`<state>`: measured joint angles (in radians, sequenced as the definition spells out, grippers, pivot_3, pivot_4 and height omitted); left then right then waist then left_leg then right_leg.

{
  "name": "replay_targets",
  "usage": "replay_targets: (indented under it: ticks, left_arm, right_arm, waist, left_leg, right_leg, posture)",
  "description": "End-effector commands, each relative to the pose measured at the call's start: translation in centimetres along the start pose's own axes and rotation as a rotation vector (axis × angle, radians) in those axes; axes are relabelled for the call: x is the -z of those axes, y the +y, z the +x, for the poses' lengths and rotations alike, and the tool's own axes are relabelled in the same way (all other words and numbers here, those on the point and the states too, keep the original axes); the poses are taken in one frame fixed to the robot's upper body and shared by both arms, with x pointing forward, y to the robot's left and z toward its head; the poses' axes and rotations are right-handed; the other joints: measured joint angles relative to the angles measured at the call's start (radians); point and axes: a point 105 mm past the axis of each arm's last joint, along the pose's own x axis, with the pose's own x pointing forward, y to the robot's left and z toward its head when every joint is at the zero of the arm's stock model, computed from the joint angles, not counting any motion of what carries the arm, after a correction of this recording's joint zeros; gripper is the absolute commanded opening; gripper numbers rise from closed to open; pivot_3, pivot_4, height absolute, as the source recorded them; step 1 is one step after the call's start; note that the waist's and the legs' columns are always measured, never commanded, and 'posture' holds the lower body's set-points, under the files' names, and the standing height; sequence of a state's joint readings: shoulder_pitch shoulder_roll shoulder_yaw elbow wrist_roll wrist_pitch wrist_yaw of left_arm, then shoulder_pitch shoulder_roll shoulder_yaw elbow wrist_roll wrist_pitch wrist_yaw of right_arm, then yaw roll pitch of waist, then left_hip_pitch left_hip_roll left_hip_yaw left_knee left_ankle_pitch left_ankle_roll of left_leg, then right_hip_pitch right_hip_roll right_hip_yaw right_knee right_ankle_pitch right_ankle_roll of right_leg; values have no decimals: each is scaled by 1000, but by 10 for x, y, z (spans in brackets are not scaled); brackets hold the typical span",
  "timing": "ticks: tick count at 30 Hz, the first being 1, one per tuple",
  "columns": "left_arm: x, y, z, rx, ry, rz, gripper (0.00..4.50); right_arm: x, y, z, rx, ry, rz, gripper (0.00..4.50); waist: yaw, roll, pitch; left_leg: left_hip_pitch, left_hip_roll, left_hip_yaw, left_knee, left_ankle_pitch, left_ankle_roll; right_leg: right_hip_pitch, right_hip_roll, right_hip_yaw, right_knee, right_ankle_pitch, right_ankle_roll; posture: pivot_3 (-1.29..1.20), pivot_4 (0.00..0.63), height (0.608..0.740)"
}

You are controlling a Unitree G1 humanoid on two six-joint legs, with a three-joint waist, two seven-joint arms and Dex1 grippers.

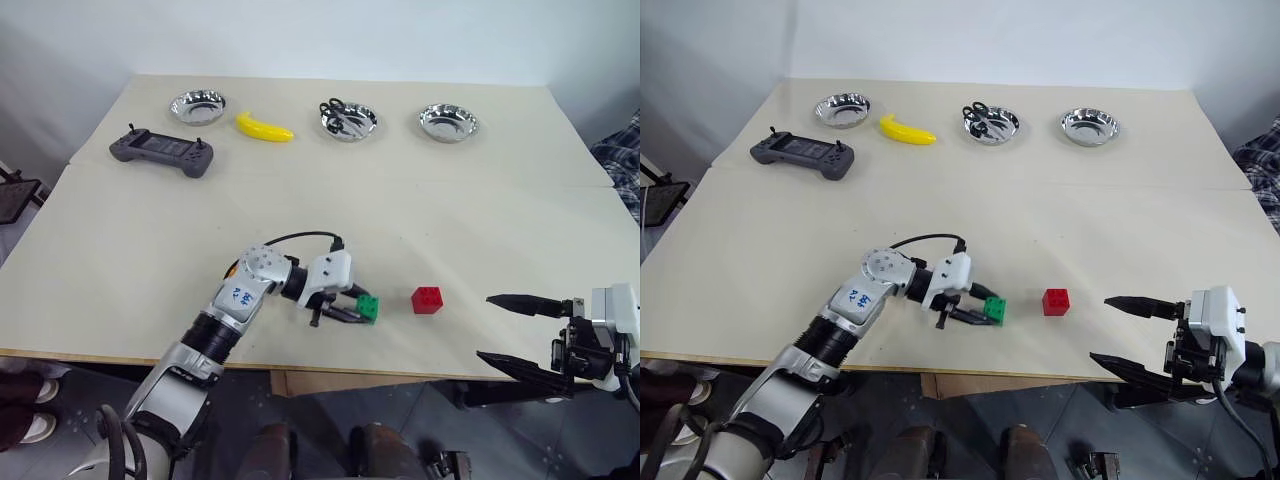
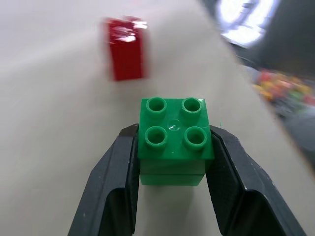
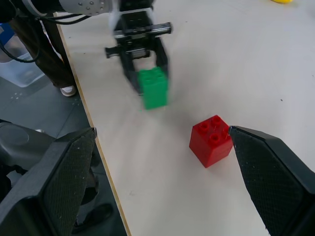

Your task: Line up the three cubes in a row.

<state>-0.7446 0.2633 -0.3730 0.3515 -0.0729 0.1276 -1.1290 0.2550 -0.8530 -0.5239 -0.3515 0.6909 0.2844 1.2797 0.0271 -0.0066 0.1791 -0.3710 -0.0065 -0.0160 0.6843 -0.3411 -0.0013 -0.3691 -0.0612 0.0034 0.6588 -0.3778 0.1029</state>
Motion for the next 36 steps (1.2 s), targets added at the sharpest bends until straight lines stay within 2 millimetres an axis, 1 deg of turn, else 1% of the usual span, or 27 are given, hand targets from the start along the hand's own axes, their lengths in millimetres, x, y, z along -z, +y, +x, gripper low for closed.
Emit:
replay_targets:
  ticks: [1,5,15,17,19,23,25,30,33,34,36]
  left_arm:
    - [-5,5,4,-25,-2,16,1493]
    - [-5,1,5,10,5,24,1493]
    - [8,-2,-4,25,93,-3,1493]
    - [8,-5,-5,35,95,-32,2208]
    - [2,-7,-5,52,69,-54,2803]
    - [-12,-6,-7,38,2,-29,4058]
    - [-16,-8,-10,52,-10,-11,4471]
    - [-29,-9,-19,50,-61,39,4471]
    - [-34,-8,-49,41,-61,110,4471]
    - [-34,-7,-64,23,-63,118,4471]
    - [-37,-7,-86,-1,-76,122,4471]
  right_arm:
    - [-8,0,-1,5,-13,-35,4500]
    - [-8,-1,-1,6,-14,-37,4500]
    - [-8,0,-1,12,-15,-34,4500]
    - [-8,0,-1,11,-16,-34,4500]
    - [-8,-1,0,10,-18,-33,4500]
    - [-7,-1,0,6,-20,-32,4500]
    - [-7,-1,1,3,-21,-32,4500]
    - [-7,-1,3,-10,-26,-29,4500]
    - [-6,-1,7,-31,-29,-29,4500]
    - [-6,-2,9,-39,-33,-28,4500]
    - [-7,-3,12,-50,-42,-27,4500]
  waist:
    - [0,0,0]
    - [-3,0,0]
    - [-4,0,0]
    - [-4,0,0]
    - [-3,0,0]
    - [-2,0,0]
    - [-2,0,0]
    - [-2,0,0]
    - [-8,0,0]
    - [-10,0,0]
    - [-14,0,0]
  left_leg:
    - [0,0,0,0,0,0]
    - [0,0,0,0,0,0]
    - [0,0,0,0,0,-1]
    - [0,0,0,0,0,-1]
    - [0,0,0,0,0,-1]
    - [0,0,0,0,0,-1]
    - [0,0,0,0,0,-1]
    - [0,0,0,0,0,-1]
    - [0,0,0,0,0,-1]
    - [0,1,0,0,1,-1]
    - [0,1,0,0,1,-2]
  right_leg:
    - [0,0,0,0,0,0]
    - [-1,0,0,1,0,0]
    - [-1,0,0,1,0,0]
    - [-1,0,0,1,0,0]
    - [-1,0,0,1,0,0]
    - [-1,0,0,1,0,0]
    - [-1,0,0,1,0,0]
    - [-1,0,0,0,0,0]
    - [-1,0,1,1,0,0]
    - [-2,1,0,1,0,0]
    - [-2,1,0,2,0,0]
  posture:
    - [0,150,740]
    - [0,150,740]
    - [0,150,740]
    - [0,150,740]
    - [0,150,740]
    - [0,150,740]
    - [0,150,740]
    - [0,150,740]
    - [0,150,740]
    - [0,150,740]
    - [0,150,740]
